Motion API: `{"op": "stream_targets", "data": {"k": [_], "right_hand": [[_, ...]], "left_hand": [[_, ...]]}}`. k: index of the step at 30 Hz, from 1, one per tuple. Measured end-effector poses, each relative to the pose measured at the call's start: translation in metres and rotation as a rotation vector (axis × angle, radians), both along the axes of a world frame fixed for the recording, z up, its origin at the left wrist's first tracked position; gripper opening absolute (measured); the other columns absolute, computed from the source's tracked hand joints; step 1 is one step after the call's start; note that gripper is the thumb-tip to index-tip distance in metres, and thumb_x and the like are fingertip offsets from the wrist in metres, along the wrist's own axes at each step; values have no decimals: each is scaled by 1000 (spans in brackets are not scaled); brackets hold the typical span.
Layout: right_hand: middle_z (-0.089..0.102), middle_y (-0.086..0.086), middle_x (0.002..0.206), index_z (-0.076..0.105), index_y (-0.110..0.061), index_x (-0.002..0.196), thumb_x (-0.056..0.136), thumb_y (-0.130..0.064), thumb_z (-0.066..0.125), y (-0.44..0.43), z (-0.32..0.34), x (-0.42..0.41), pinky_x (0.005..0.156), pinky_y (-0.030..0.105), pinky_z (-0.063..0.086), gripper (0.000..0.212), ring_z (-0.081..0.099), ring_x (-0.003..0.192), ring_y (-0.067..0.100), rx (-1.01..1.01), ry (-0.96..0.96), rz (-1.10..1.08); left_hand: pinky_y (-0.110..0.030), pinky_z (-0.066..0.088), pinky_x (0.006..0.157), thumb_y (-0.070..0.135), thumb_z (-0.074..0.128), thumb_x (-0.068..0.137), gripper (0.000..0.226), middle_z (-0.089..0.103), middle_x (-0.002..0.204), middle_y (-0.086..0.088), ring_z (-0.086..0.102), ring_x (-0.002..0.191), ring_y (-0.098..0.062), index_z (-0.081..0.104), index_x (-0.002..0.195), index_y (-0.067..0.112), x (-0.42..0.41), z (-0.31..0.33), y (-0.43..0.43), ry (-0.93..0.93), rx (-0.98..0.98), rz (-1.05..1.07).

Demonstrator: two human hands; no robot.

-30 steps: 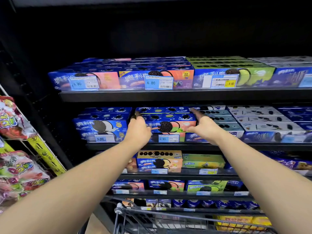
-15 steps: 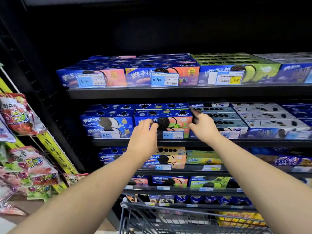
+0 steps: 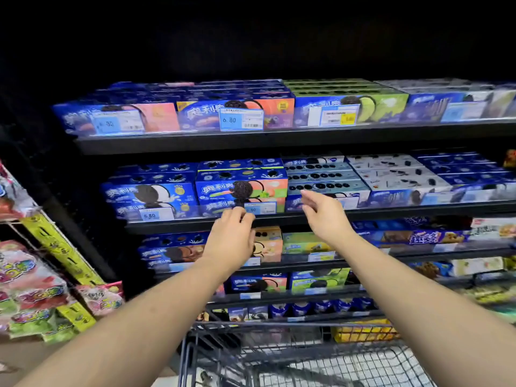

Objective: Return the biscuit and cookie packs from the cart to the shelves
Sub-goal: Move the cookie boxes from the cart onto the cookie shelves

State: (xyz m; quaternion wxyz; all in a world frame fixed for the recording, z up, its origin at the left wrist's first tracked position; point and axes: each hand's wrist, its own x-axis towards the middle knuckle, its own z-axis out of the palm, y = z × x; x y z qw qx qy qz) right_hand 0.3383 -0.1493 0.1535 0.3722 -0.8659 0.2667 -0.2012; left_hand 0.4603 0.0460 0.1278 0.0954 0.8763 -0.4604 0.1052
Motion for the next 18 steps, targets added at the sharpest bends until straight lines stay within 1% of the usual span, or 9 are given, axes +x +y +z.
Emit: {"op": "stream_targets", "data": {"k": [2,4,5,7,9,12,14,15,18], "right_hand": [[68,4,128,61,-11,137,101,-4,53,4,-9,-23,103,13,37,37,61,121,14,-57,-41,-46],[72,5,121,67,-9,129,98,-4,57,10,-24,-47,99,10,38,33,65,115,15,-66,-48,-84],[72,6,120,68,-9,127,97,-5,58,14,-35,-59,98,11,39,31,66,113,16,-59,-23,-89],[72,8,120,68,-7,126,97,-7,60,22,-62,-82,102,20,44,31,67,112,19,-20,69,-80],[71,9,123,67,-7,127,97,-10,61,33,-97,-105,105,28,46,31,66,114,21,24,156,-71],[72,9,122,70,-8,124,96,-14,64,52,-156,-137,100,22,43,29,66,114,21,79,250,-73],[73,8,120,71,-10,121,95,-17,66,67,-198,-153,94,18,40,27,65,113,20,122,329,-52],[73,7,119,71,-11,121,95,-18,66,76,-218,-160,93,19,40,27,65,112,21,154,379,-31],[71,11,120,69,-4,123,96,-18,66,101,-282,-177,99,27,43,30,65,114,25,297,473,14]], "left_hand": [[-42,44,98,31,48,101,39,50,133,-4,46,121,-28,52,137,16,-18,-13,-8,27,13,-56],[-44,45,96,29,49,100,37,52,130,-7,48,118,-31,55,133,13,-40,-28,-15,59,13,-118],[-45,45,96,27,50,99,35,54,127,-9,49,117,-33,57,129,11,-51,-37,-17,82,8,-148],[-48,44,97,24,51,98,31,56,122,-13,51,115,-35,60,123,7,-74,-60,-20,134,9,-209],[-49,44,97,22,54,97,31,58,120,-16,52,114,-37,62,122,5,-96,-89,-18,199,18,-270],[-48,44,97,24,54,97,34,59,121,-14,53,115,-35,61,125,7,-122,-145,-9,270,112,-330],[-48,45,97,28,54,97,34,58,122,-12,53,116,-34,59,126,10,-136,-185,2,312,180,-334],[-48,45,98,29,54,98,35,58,123,-12,52,116,-34,59,127,10,-142,-206,9,347,205,-324],[-45,44,100,30,54,98,39,55,127,-13,51,120,-35,54,133,11,-158,-267,32,464,313,-284]]}}
